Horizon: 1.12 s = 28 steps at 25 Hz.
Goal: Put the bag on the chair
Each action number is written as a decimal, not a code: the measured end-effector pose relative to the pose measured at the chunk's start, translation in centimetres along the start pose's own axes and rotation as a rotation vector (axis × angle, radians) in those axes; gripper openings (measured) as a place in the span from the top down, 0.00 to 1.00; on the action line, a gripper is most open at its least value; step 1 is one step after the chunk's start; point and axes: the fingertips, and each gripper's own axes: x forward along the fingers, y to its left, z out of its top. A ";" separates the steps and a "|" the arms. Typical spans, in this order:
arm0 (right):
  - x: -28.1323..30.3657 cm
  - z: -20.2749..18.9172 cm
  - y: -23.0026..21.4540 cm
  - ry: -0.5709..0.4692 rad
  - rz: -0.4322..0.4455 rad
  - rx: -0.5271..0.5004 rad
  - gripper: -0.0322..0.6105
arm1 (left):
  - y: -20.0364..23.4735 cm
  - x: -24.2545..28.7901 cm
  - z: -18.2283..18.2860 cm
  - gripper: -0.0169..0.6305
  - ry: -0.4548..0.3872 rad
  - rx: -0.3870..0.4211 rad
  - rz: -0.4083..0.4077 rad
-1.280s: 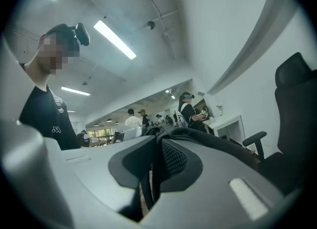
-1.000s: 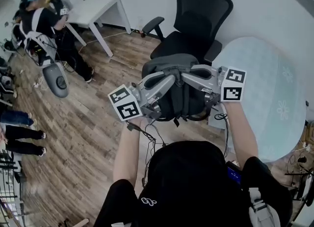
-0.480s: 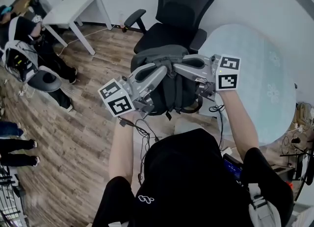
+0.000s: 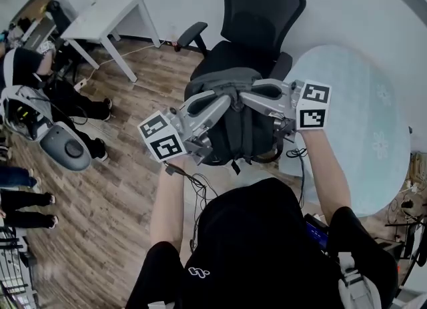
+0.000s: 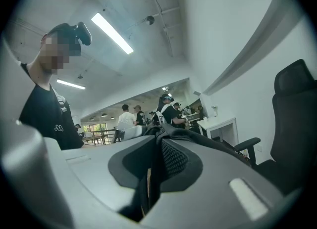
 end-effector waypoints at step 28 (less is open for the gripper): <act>7.3 4.8 -39.3 -0.035 0.035 0.081 0.89 | 38.3 10.9 7.3 0.92 0.128 -0.135 0.115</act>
